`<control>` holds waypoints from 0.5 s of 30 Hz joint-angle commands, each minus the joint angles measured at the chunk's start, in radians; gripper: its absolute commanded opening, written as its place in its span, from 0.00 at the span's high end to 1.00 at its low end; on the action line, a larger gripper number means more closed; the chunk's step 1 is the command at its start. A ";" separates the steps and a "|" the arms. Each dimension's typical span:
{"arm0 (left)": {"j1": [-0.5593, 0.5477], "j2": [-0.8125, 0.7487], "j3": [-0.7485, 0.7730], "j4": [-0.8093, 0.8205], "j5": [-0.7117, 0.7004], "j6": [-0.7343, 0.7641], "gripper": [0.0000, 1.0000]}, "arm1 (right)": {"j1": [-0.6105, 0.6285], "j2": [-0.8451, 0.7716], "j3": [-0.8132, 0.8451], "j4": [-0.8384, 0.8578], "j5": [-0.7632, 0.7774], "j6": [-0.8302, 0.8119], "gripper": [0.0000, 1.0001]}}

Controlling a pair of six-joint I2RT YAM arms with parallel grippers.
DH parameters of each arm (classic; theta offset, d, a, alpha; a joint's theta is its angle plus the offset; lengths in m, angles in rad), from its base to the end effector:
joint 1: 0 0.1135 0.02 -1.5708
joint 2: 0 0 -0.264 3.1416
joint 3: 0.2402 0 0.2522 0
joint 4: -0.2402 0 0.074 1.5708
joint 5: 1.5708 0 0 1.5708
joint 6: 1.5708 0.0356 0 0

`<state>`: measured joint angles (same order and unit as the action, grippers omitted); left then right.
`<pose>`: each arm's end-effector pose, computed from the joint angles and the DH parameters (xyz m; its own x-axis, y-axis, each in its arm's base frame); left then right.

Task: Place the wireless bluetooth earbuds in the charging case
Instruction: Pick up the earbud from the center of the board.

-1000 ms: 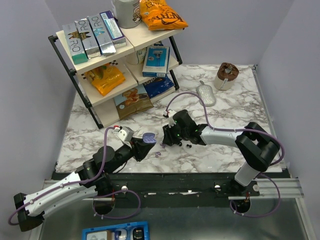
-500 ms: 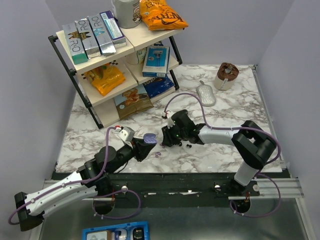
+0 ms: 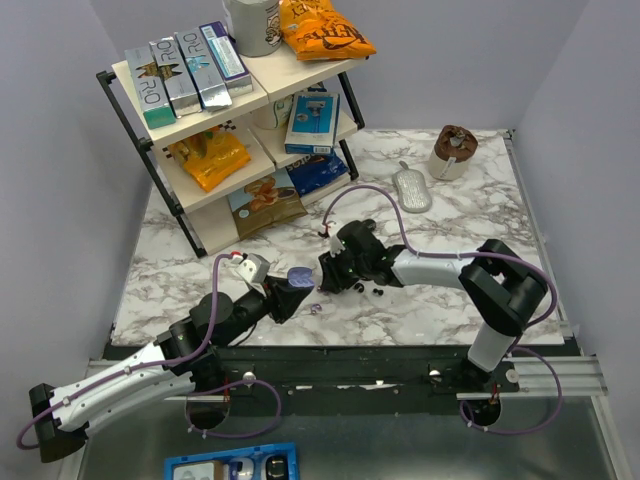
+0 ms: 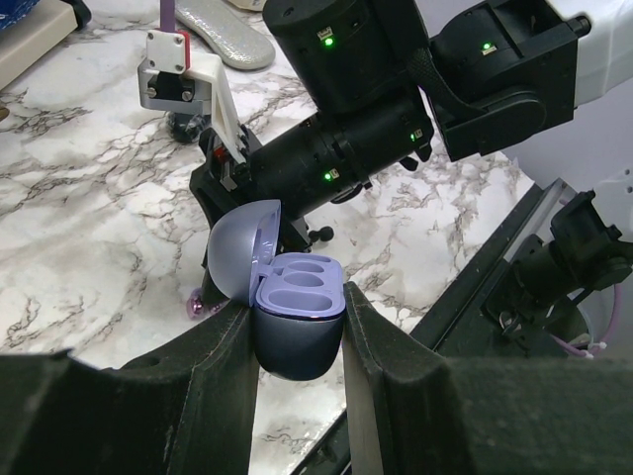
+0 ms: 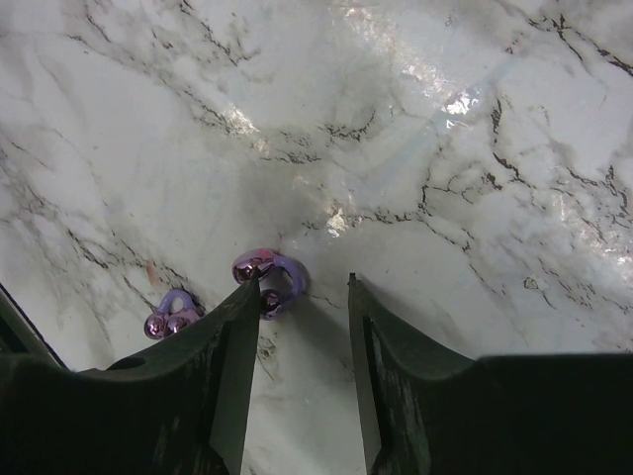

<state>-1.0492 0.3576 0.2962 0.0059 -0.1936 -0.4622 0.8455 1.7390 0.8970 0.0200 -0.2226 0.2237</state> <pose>0.0705 -0.1090 0.2447 -0.3614 -0.2492 -0.8985 0.6636 0.6082 -0.4357 0.2237 0.2642 0.1514 -0.6578 -0.4159 -0.6279 -0.7011 0.6428 0.3087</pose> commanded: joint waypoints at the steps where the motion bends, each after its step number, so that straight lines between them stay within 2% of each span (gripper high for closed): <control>1: -0.003 0.000 -0.005 0.025 0.019 -0.010 1.00 | 0.023 0.027 0.008 -0.066 0.012 -0.014 0.51; 8: -0.003 0.003 -0.008 0.032 0.028 -0.013 1.00 | 0.035 0.031 0.011 -0.080 0.017 -0.017 0.52; 15: -0.005 0.001 -0.008 0.031 0.036 -0.016 1.00 | 0.047 0.034 0.016 -0.091 0.022 -0.017 0.59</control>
<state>-1.0492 0.3584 0.2962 0.0078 -0.1829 -0.4675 0.8726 1.7412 0.9062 -0.0013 -0.2054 0.2153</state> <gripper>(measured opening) 0.416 0.425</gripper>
